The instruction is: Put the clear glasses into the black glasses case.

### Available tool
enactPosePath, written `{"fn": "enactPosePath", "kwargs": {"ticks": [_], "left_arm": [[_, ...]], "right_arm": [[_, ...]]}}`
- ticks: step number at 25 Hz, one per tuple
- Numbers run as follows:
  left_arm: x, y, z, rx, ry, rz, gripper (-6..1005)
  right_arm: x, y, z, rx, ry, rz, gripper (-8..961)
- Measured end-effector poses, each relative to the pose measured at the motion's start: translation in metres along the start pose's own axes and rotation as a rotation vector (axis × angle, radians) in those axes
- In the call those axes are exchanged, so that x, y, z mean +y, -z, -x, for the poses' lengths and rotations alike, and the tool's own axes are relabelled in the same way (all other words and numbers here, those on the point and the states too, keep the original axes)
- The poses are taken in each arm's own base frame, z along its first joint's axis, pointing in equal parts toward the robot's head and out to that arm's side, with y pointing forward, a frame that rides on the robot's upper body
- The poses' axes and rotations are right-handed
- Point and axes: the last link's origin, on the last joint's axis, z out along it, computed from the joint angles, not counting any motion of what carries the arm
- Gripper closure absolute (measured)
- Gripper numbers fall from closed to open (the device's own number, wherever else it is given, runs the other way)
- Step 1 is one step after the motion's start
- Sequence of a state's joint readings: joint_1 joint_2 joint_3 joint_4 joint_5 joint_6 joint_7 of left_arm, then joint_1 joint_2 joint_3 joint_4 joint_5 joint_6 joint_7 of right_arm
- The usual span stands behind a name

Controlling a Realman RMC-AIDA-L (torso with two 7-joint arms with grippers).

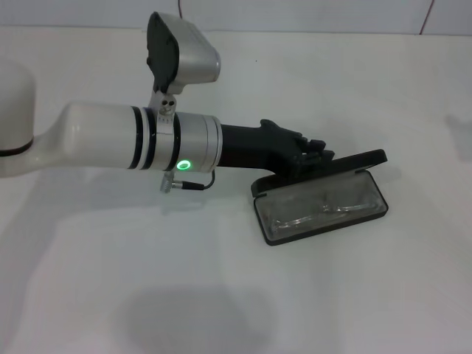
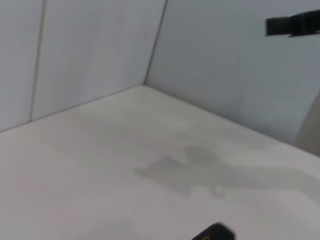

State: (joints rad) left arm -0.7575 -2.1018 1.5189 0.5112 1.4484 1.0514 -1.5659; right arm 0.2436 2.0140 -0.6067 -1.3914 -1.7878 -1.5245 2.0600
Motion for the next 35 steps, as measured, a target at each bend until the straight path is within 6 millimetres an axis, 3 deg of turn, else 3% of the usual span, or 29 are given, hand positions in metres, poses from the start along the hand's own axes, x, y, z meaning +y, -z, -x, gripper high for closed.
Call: {"fn": "enactPosePath", "kwargs": {"ticks": [9,22,25,28,31,34,35], "left_arm": [[-0.002,-0.002,0.008,-0.021,0.020,-0.019,808],[0.029,-0.020,0.023,-0.130,-0.096,0.104,801],[0.042,-0.022,0.015,-0.096,-0.148,0.155,800],[0.059,-0.016,-0.009,-0.015,-0.188,0.222,798],[0.072,0.022,-0.038,0.110,-0.215,0.299,797],[0.079,0.090,-0.059,0.253,-0.273,0.376,795],[0.078,0.115,-0.063,0.313,-0.290,0.379,754]], "right_arm": [[-0.002,-0.004,-0.007,0.000,-0.021,0.016,940],[-0.003,-0.009,-0.015,0.005,-0.052,0.041,935],[-0.001,-0.008,-0.018,0.012,-0.044,0.062,933],[0.008,-0.003,-0.025,0.035,-0.004,0.130,932],[0.023,-0.007,-0.035,0.041,0.031,0.278,931],[0.044,-0.021,-0.048,0.000,0.030,0.472,930],[0.050,-0.027,-0.055,-0.017,0.019,0.532,929]]}}
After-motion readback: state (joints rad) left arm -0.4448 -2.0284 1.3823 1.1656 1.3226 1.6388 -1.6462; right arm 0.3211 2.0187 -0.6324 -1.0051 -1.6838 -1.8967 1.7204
